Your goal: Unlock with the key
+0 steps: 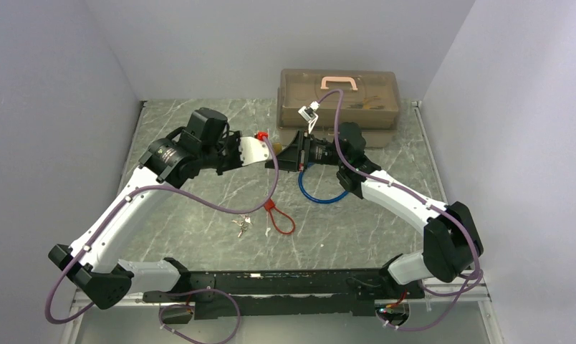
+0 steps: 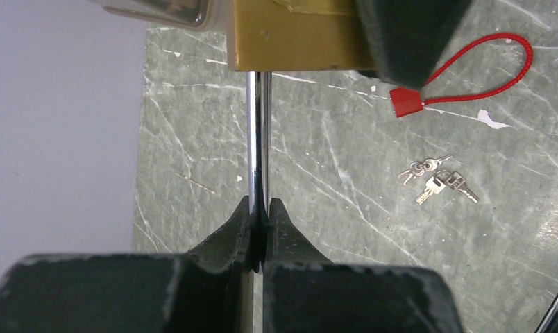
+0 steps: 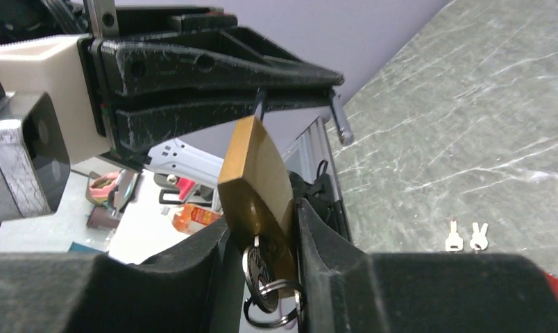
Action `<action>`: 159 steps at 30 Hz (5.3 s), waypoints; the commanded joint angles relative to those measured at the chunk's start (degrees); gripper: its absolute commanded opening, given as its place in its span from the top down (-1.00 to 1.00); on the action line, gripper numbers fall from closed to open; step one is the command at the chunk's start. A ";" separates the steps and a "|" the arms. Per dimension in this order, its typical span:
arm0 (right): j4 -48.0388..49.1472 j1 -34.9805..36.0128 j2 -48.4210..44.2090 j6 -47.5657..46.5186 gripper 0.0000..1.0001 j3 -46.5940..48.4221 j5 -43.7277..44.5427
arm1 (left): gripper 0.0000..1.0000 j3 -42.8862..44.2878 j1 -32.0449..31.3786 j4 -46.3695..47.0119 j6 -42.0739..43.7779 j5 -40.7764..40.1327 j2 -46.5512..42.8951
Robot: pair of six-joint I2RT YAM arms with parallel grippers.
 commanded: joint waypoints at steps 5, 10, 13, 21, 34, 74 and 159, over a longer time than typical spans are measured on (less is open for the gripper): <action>6.75 -0.49 -2.97 0.14 0.30 0.35 6.67 | 1.00 -2.85 -2.41 2.07 0.92 0.40 -3.30; 8.91 -0.38 -2.36 2.46 0.80 -0.60 7.57 | 1.00 -4.35 -2.85 2.88 1.73 -1.06 -3.58; 9.05 -0.31 -2.33 3.53 1.00 -1.67 8.30 | 1.00 -6.50 -2.94 4.70 2.39 -3.01 -3.96; 1.50 -0.35 2.48 2.64 1.00 -1.13 10.08 | 0.09 -18.55 -2.88 10.05 2.81 -10.80 -5.34; -3.82 0.04 17.73 -4.82 1.00 8.68 7.58 | -0.61 -4.74 16.23 -3.61 -15.58 16.62 -0.46; 0.90 8.85 43.75 -23.65 1.00 17.01 18.41 | -0.72 3.73 47.96 -2.38 -24.48 34.35 3.46; -40.60 27.30 35.28 -38.32 0.09 24.58 51.62 | -0.99 -9.25 51.30 -6.92 -12.14 33.66 1.96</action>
